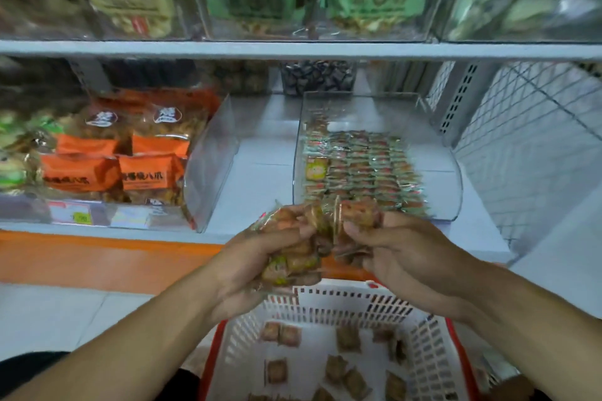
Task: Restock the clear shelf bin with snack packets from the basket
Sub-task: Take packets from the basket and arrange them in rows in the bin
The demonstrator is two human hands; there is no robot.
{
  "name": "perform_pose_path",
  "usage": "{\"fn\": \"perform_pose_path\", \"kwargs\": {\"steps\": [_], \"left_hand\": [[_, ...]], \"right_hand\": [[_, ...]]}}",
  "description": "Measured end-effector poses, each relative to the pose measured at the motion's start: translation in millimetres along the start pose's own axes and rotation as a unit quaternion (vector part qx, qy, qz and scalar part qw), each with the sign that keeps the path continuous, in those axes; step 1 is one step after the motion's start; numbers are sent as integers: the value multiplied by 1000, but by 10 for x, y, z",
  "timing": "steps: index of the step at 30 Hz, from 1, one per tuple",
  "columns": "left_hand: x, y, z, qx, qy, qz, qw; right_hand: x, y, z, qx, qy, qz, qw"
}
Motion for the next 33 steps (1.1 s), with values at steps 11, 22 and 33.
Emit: {"fn": "perform_pose_path", "kwargs": {"steps": [11,22,33], "left_hand": [[-176,-14,-102,-29,-53,49,997],[-183,16,-188,-82,-34,66,994],[-161,66,-149,-40,-83,31,995]], "right_hand": [[-58,-176,106,-31,19,46,998],[-24,-110,200,-71,-17,51,996],[39,-249,-17,120,23,-57,991]]}}
Point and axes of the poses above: each hand's wrist, its own x-axis away from the middle knuckle, its own y-axis out of the palm, z = x × y, the point moved 5 cm from there along -x, towards the middle knuckle, and after that the axes turned 3 degrees about x, right-handed, at the moved point
